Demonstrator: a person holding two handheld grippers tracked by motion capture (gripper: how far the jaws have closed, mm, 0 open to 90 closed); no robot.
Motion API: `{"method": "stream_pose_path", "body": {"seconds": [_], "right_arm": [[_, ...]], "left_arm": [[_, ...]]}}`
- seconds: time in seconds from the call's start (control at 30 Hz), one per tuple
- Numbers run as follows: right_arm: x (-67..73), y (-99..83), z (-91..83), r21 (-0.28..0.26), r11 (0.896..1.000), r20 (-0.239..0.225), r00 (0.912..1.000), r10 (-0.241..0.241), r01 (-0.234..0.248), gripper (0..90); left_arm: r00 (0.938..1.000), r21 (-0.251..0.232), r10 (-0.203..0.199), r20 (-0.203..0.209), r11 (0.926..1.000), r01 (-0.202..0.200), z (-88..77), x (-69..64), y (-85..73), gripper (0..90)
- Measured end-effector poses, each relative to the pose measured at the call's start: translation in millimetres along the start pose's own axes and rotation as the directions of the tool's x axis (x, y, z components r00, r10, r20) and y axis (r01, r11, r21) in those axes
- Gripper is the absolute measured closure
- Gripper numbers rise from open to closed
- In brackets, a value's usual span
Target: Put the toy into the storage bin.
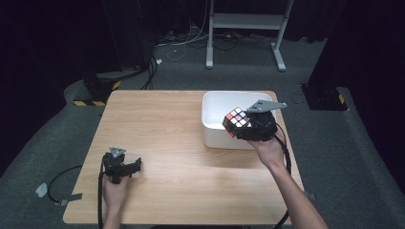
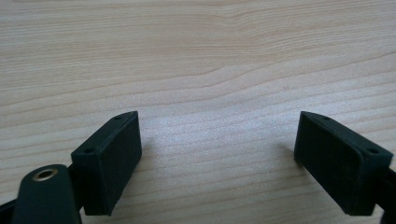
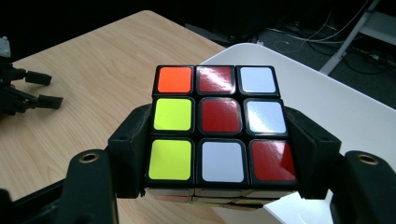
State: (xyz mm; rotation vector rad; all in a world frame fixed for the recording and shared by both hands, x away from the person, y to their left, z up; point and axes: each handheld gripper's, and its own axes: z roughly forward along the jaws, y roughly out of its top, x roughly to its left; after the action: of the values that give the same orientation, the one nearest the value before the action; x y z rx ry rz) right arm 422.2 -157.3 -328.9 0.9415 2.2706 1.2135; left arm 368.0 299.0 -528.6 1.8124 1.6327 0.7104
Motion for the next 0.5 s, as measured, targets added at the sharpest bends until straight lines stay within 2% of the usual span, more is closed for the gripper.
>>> {"method": "stream_pose_path", "body": {"seconds": [0.5], "right_arm": [[-18.0, 8.2, 12.0, 0.014, 0.999, 0.037, 0.9988, 0.032, -0.033, 33.6]], "left_arm": [[1.0, 0.0, 0.0, 0.0, 1.0, 0.0, 0.0, 0.0, 0.0, 15.1]]}}
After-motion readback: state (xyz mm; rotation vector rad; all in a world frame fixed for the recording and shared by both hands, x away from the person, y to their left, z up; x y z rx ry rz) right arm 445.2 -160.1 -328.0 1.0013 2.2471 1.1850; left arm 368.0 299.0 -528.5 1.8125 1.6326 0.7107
